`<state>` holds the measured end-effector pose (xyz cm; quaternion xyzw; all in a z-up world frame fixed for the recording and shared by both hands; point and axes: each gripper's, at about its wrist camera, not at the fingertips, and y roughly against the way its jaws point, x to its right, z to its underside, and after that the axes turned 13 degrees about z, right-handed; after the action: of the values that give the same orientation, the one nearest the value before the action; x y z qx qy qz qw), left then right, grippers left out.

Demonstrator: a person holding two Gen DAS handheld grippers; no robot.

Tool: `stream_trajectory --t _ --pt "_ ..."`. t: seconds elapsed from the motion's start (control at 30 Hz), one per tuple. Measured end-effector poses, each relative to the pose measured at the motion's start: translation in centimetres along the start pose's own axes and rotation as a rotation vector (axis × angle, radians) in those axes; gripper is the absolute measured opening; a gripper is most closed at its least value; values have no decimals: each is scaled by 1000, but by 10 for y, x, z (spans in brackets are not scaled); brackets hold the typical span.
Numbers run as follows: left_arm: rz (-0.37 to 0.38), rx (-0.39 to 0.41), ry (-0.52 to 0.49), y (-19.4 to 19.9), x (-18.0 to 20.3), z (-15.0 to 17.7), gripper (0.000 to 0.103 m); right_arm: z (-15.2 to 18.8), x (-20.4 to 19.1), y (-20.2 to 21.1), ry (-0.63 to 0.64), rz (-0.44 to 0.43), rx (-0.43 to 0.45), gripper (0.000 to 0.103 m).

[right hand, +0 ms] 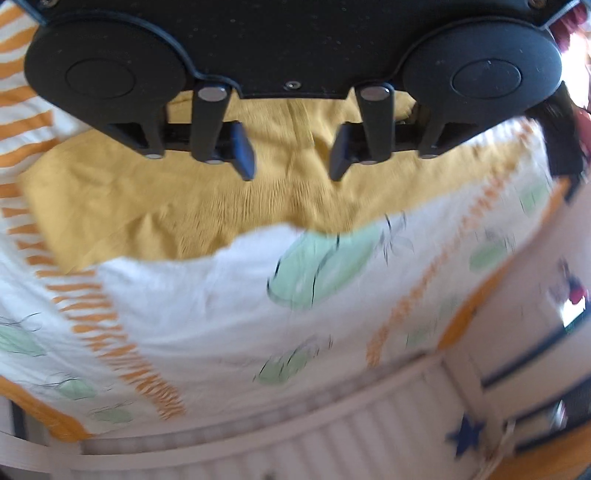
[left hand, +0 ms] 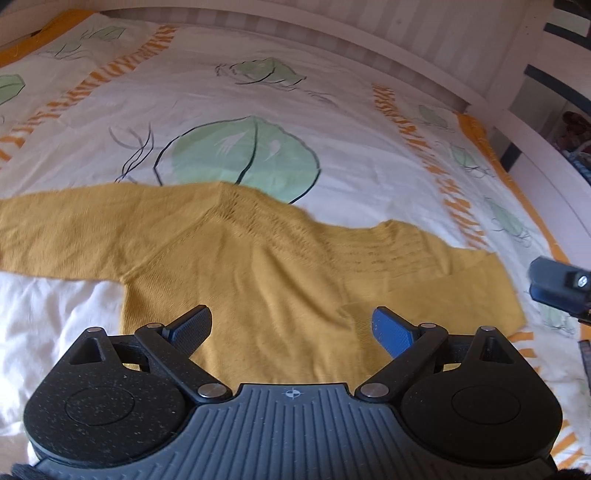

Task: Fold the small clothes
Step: 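Lift the held sleeve, lay it across the sweater body, open right gripper, then lower the left gripper onto the other sleeve cuff and close it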

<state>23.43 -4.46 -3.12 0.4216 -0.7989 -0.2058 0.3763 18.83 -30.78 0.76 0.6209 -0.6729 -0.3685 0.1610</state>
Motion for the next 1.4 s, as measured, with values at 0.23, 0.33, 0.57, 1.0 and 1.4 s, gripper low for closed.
stream_trajectory --t 0.23,0.33,0.57,1.0,1.4 --pt "-6 48 -76 31 32 -12 94 -16 7 51 -103 -10 89 91" --pt "-95 81 -142 31 46 -8 94 -6 2 58 -81 160 218 103" --pt "-211 23 -226 1 62 8 91 30 -5 33 66 398 355 102" --pt "-99 -137 -182 -72 56 33 66 49 62 -17 -63 366 238 102" --pt "34 -157 -119 -106 47 30 52 48 68 -23 -111 305 207 102"
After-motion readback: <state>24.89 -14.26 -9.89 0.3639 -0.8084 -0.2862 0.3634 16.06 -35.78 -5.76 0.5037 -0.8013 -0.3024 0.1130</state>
